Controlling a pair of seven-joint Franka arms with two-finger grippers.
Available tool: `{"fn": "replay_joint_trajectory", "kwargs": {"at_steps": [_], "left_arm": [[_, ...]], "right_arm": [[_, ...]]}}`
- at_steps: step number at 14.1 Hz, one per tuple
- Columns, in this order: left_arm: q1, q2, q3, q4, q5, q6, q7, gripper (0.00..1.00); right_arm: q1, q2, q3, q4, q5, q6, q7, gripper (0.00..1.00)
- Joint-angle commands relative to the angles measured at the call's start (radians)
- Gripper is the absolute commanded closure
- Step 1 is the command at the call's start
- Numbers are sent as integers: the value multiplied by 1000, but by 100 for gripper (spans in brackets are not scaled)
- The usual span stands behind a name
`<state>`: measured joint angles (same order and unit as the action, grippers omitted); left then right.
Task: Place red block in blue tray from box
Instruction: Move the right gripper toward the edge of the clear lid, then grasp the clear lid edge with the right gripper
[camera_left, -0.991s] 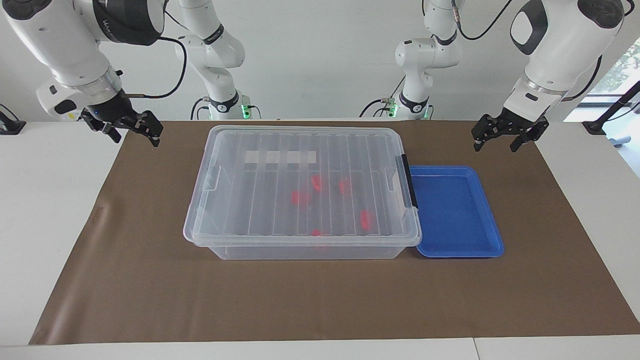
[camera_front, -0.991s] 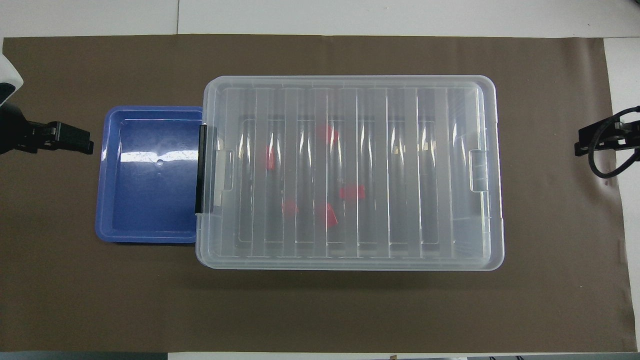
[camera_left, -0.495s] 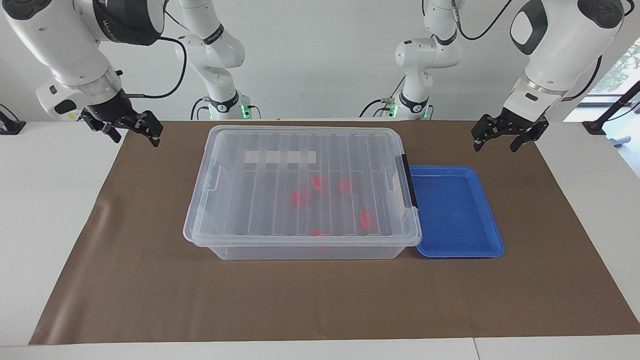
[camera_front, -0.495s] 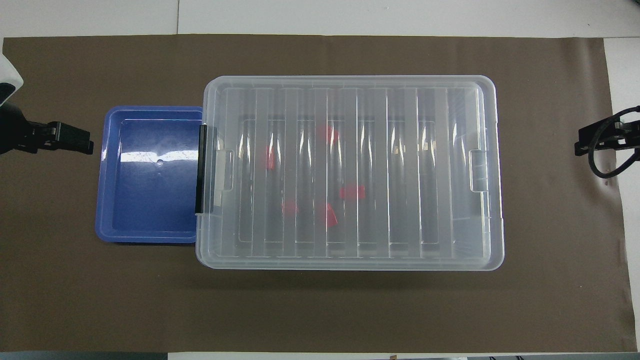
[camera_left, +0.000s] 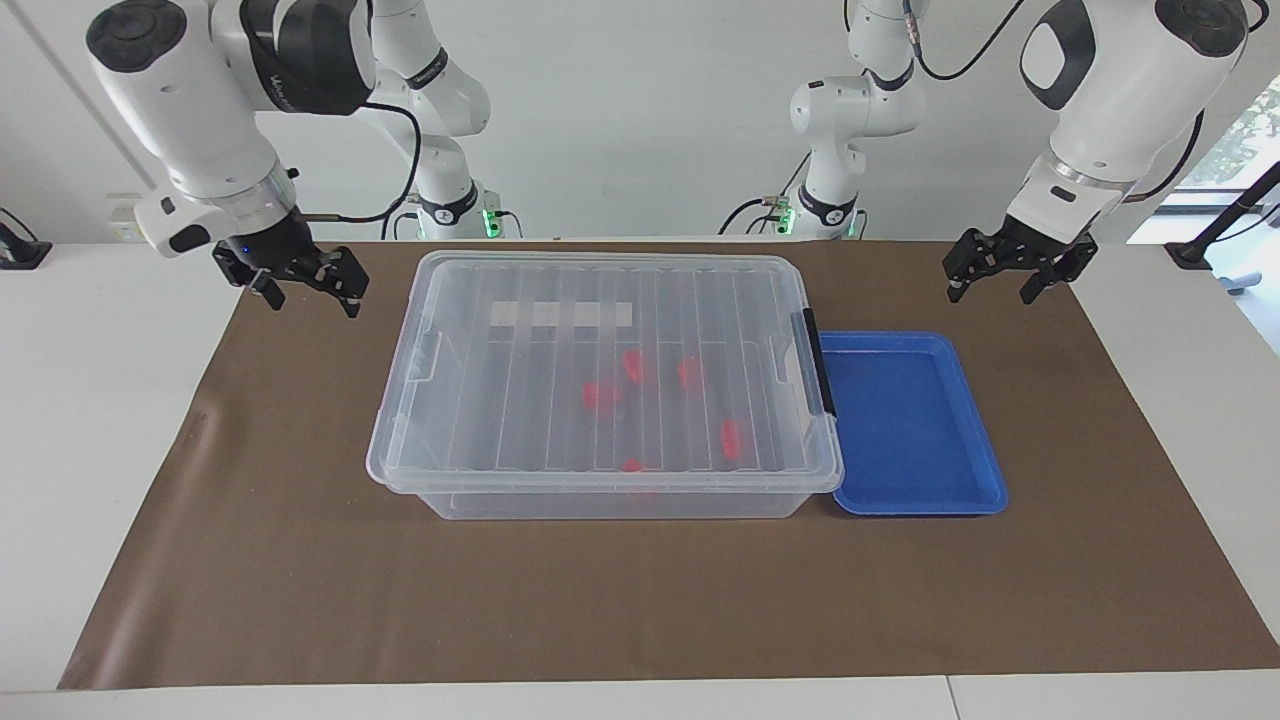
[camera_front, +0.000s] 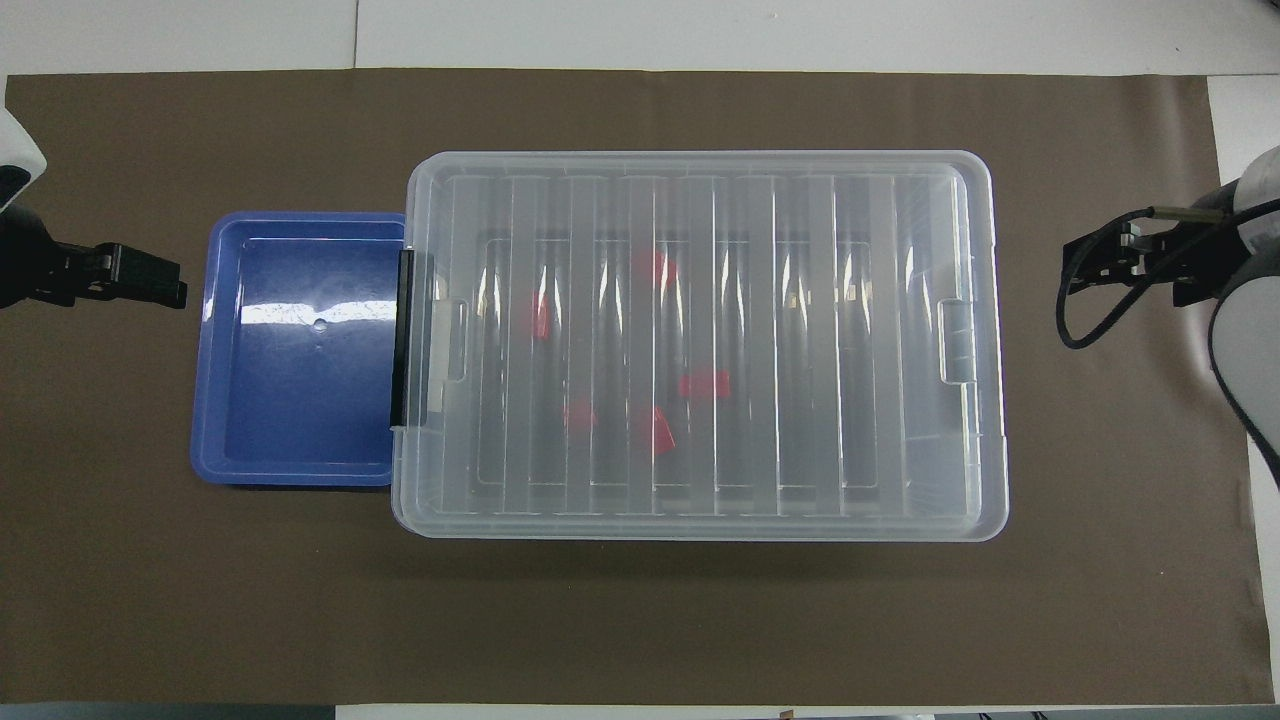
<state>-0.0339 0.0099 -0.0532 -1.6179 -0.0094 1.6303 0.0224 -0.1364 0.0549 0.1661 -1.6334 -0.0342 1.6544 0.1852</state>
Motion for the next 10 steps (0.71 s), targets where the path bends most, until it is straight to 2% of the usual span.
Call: {"fn": "replay_joint_trajectory", "kwargs": {"at_steps": [1,7,10], "left_arm": [[5,-19,0,-16,-1,-12,10,0],[5,-19,0,-16,-1,-12,10,0],[5,-19,0,-17,-1,-12,10,0]], "right_arm": [[-11,-3,41,-80,11,95,71,0],[-11,-1,67,-238,11,290,74,0],[-9,-1,69,-279,11,337,74,0]]}}
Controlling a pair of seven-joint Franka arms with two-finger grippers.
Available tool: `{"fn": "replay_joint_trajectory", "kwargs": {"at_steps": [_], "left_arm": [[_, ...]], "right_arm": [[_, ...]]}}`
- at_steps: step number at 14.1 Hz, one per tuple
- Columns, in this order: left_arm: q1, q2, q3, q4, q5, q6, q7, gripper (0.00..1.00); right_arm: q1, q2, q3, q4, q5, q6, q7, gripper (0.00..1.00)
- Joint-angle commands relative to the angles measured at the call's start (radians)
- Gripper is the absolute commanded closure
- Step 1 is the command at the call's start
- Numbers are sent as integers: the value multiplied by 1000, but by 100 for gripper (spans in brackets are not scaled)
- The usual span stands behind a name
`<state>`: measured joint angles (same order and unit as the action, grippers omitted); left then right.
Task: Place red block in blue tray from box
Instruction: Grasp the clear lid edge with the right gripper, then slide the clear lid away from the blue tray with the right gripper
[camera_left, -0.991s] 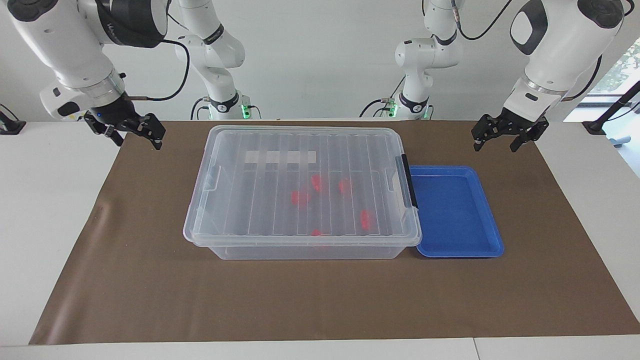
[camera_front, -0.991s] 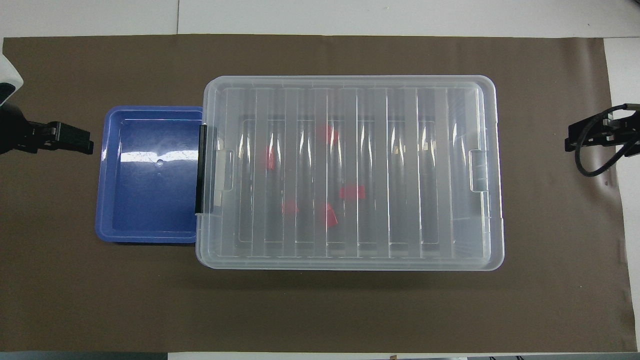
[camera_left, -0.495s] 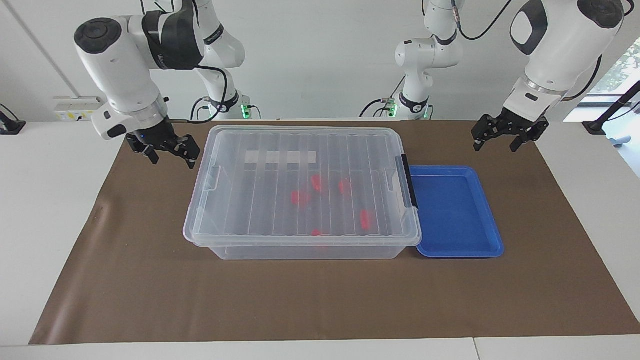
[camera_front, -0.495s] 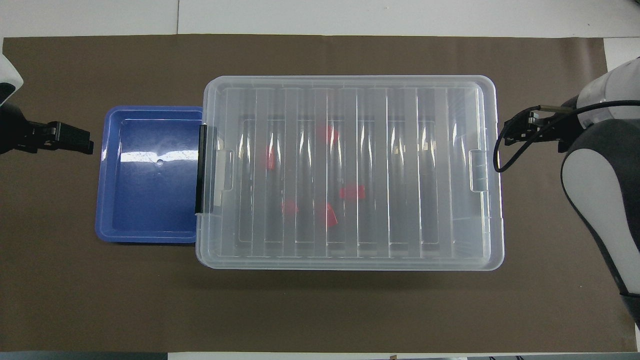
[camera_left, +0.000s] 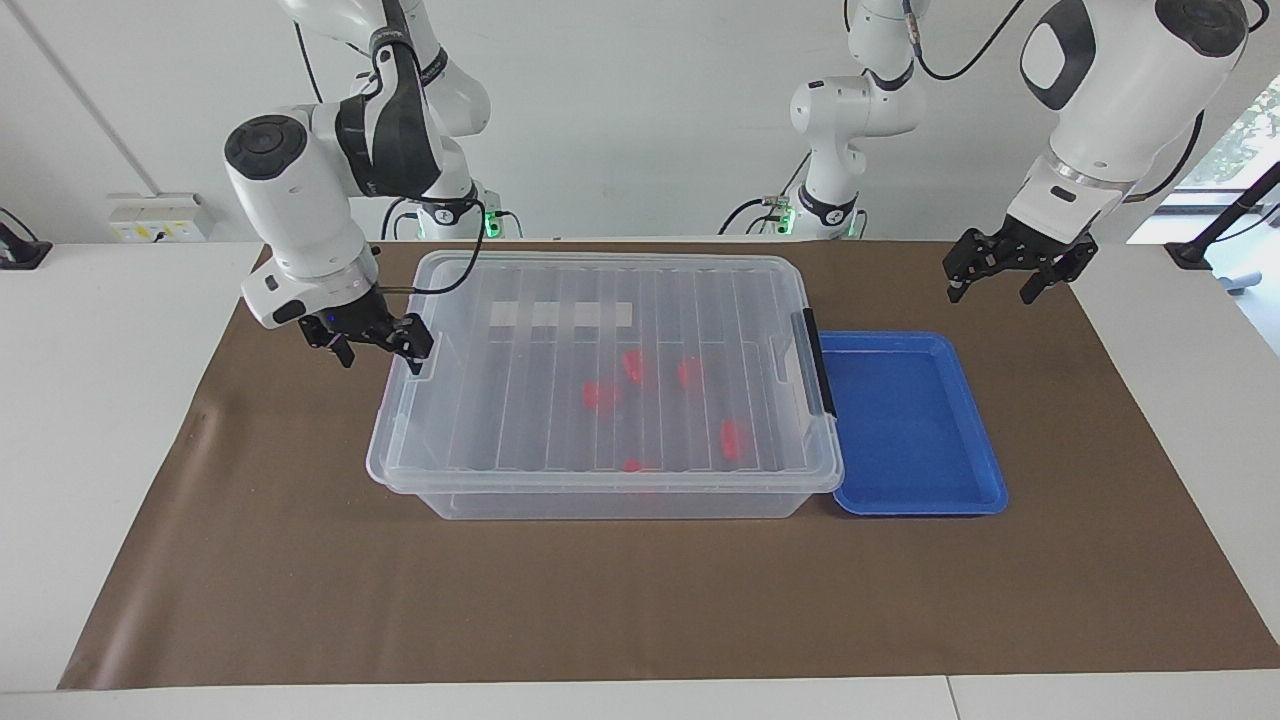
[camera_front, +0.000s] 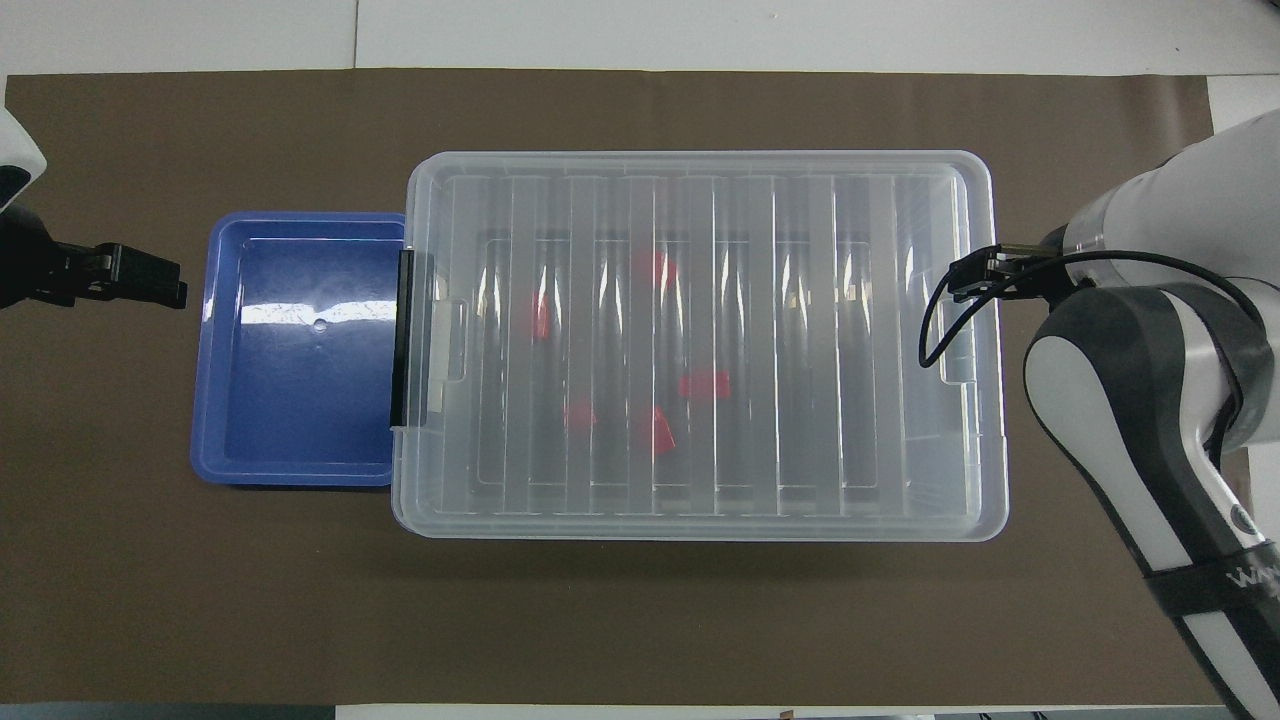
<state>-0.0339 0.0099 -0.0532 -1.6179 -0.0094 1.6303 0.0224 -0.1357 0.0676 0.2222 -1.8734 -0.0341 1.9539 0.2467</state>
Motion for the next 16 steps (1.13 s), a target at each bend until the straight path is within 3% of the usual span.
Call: {"fn": "replay_joint_trajectory", "kwargs": {"at_steps": [1,7,16], "left_arm": [[5,-19,-1,-17,-1,-12,10,0],[5,-19,-1,-17,-1,-12,10,0],[5,-19,-1,-16,-1,-12,10,0]], "right_arm": [[-10,-14,14,-56,11,54,11,0],[-13,-14,2,-101,5,82,-33,0],[-13,-15,-99,-102,-3,86,-210,0]]}}
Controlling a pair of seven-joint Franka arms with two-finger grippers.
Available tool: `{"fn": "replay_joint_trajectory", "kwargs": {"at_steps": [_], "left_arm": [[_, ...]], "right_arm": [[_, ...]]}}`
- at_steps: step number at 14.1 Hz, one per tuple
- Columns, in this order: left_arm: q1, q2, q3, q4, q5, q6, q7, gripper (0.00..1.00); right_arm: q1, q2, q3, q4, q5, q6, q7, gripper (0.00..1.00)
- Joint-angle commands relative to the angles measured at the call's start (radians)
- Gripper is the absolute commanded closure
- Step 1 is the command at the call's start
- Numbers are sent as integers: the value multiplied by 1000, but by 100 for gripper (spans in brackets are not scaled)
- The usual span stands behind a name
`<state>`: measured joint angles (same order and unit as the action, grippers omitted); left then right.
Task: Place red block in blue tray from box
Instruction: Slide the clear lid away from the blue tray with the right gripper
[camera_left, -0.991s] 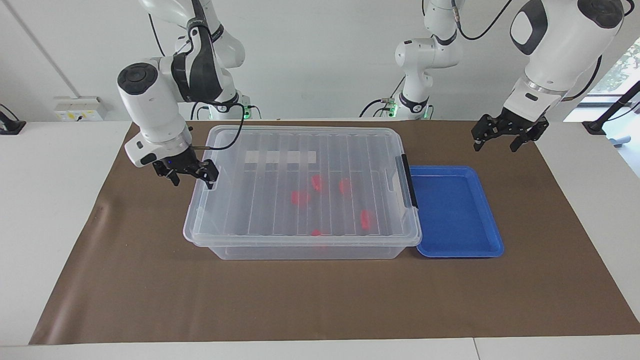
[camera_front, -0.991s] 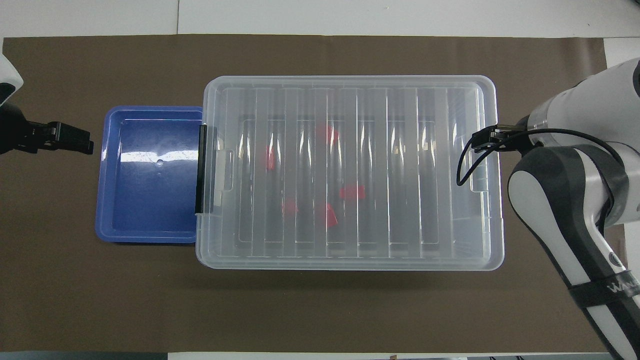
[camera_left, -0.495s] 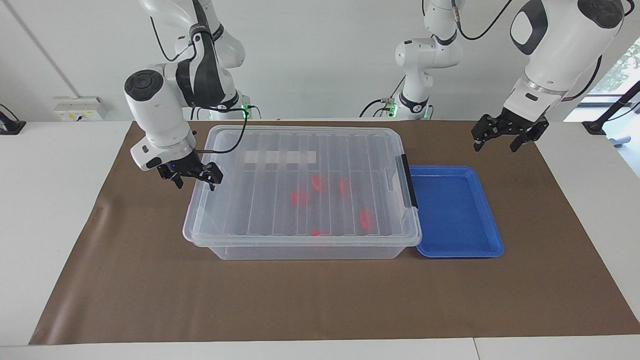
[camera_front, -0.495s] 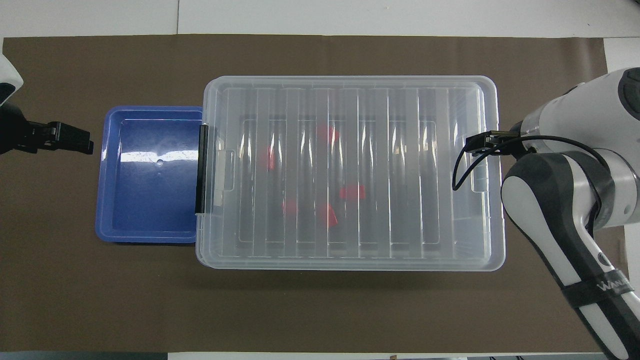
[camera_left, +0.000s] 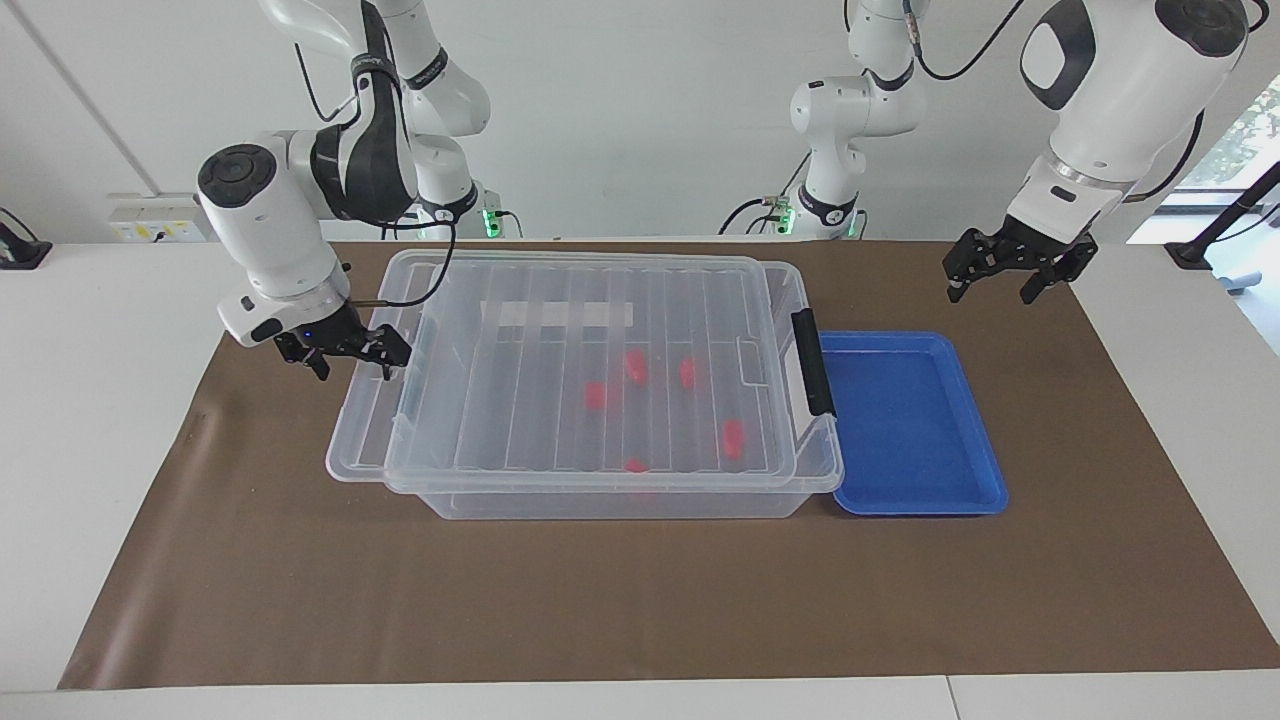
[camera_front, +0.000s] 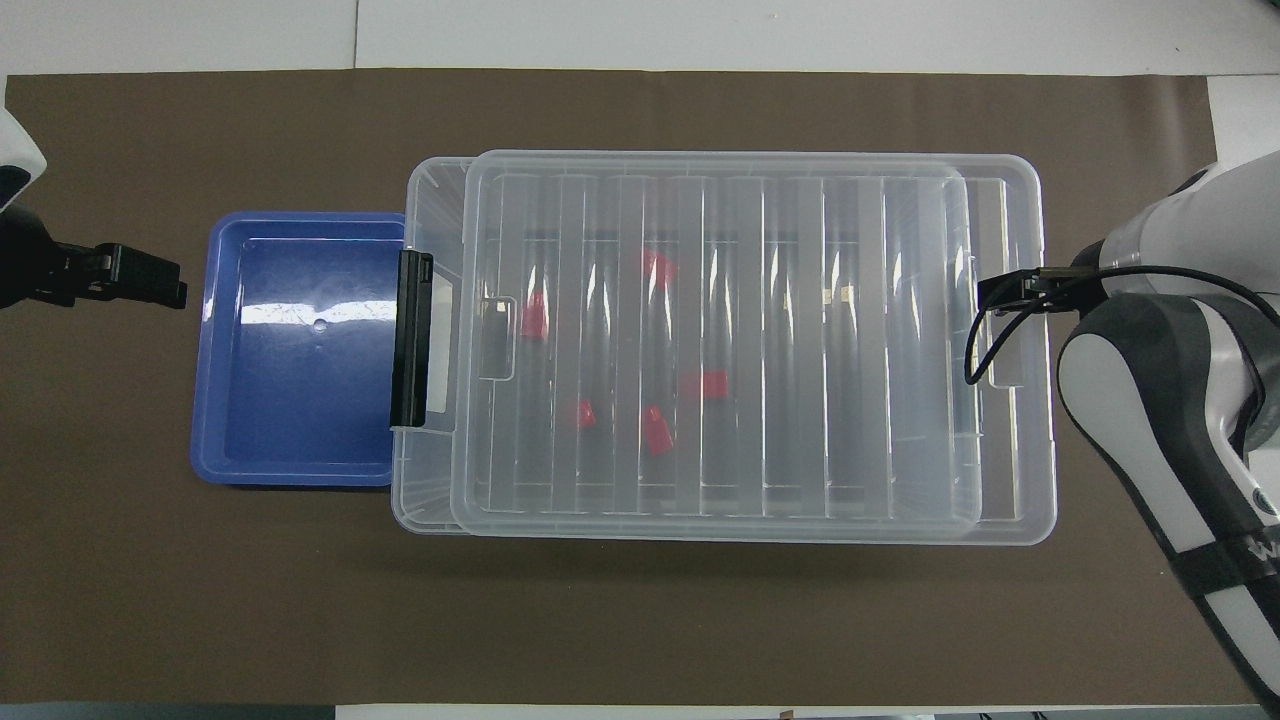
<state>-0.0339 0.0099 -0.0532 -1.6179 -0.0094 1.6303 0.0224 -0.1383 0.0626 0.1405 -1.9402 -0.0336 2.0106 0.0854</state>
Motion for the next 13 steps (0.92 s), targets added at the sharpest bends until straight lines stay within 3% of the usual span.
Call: {"fn": "replay_joint_trajectory", "kwargs": {"at_steps": [1,13], "left_arm": [[5,-19,-1,-17,-1,-12,10,0],[3,-24,-1,-19,-1,-26,4,0]], "right_arm": [[-10,-10,-31,-36,-3,34,-79,0],[-15,-9,-133,-39,-3,62,-283,0]]}}
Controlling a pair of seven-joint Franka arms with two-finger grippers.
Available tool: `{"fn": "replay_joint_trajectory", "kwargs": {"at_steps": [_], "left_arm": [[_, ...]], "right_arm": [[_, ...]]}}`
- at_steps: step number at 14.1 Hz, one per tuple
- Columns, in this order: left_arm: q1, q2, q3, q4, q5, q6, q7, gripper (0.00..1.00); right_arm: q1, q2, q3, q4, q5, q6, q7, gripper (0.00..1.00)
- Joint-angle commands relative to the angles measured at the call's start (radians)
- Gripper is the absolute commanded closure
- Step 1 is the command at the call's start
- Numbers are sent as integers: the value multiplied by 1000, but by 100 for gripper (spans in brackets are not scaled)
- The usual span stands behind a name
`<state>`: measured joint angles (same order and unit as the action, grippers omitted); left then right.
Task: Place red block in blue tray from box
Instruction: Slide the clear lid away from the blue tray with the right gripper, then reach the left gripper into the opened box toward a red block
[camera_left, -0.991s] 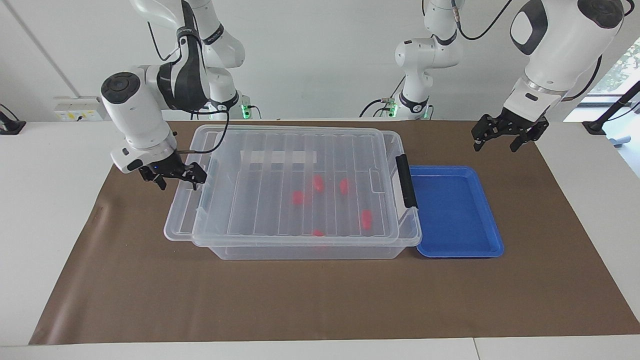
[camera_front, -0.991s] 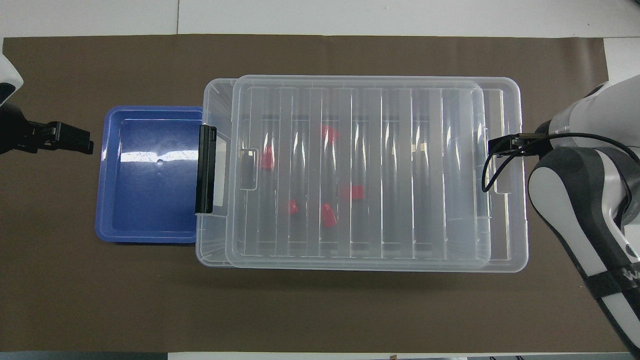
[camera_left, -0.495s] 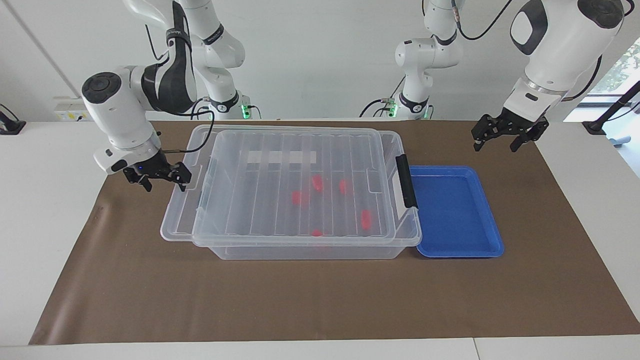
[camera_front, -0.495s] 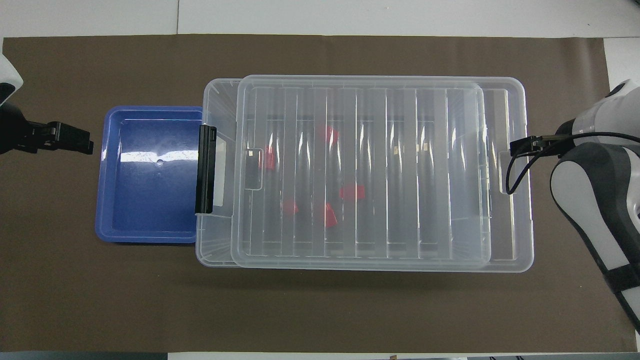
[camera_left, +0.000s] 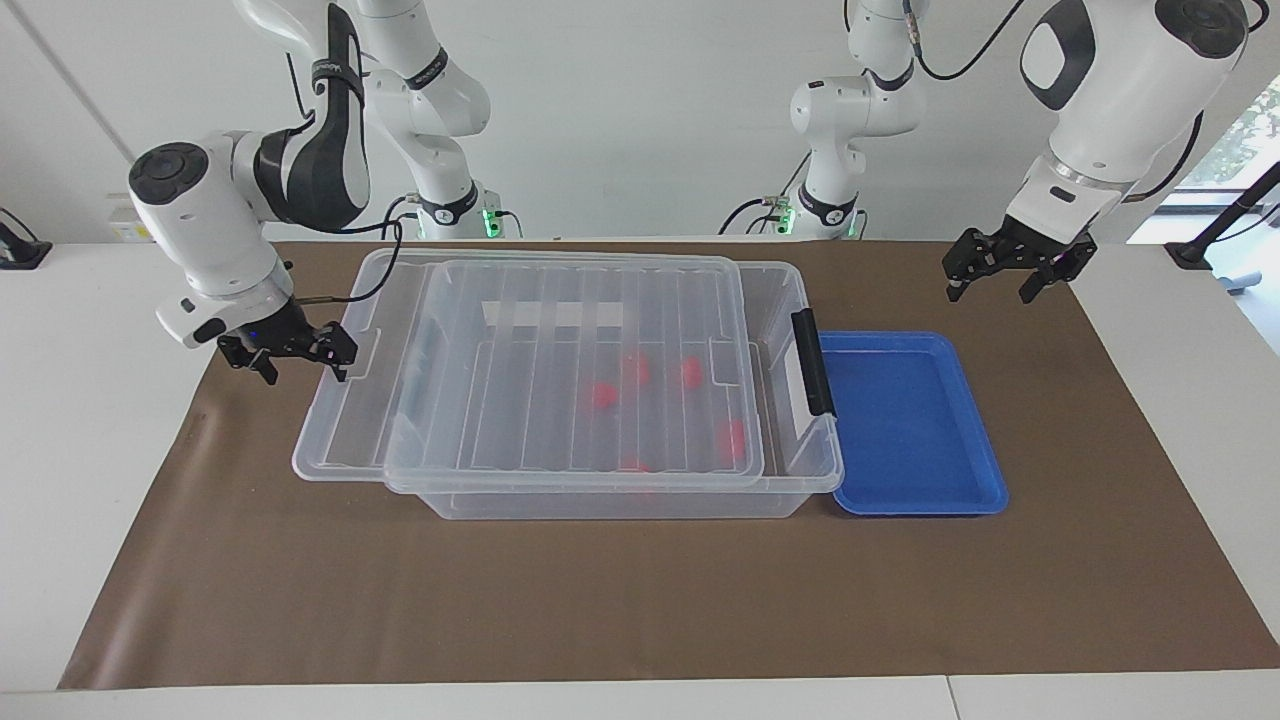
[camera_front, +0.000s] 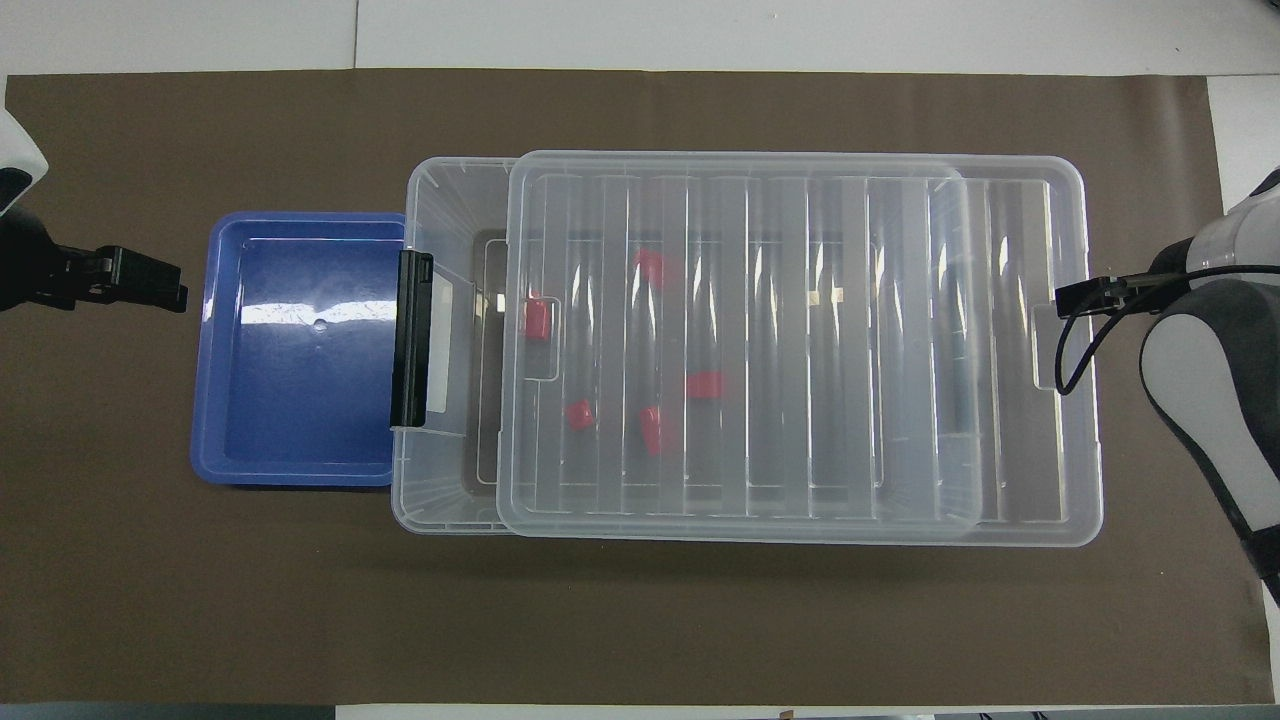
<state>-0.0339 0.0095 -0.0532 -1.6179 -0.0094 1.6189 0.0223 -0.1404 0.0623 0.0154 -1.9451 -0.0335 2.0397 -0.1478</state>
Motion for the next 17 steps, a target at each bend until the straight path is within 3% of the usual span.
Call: {"fn": "replay_joint_trajectory", "kwargs": {"at_steps": [1,7,9,12,17], "left_arm": [[-1,-23,0,-22,-1,-16,4,0],[-18,-33,-11,-45,-1,-4,4,0],[-59,-42,-11,-68,-1,15,-2,0],[-148,-88,-11,-170,-1,143,-82,0],[-294,-80,-11,-229,-1,271,-168,0]], "right_arm": [[-13,-9,-24,-32,-3,33,-64,0],[-13,-2,-92,-25,-3,34,-188,0],[-15,-2,-101,-21,-3,34,-202,0],[-13,-2,-120,-18,-3,33,-229,0],[-13,-1,-120,-17,-3,28,-230,0]]}}
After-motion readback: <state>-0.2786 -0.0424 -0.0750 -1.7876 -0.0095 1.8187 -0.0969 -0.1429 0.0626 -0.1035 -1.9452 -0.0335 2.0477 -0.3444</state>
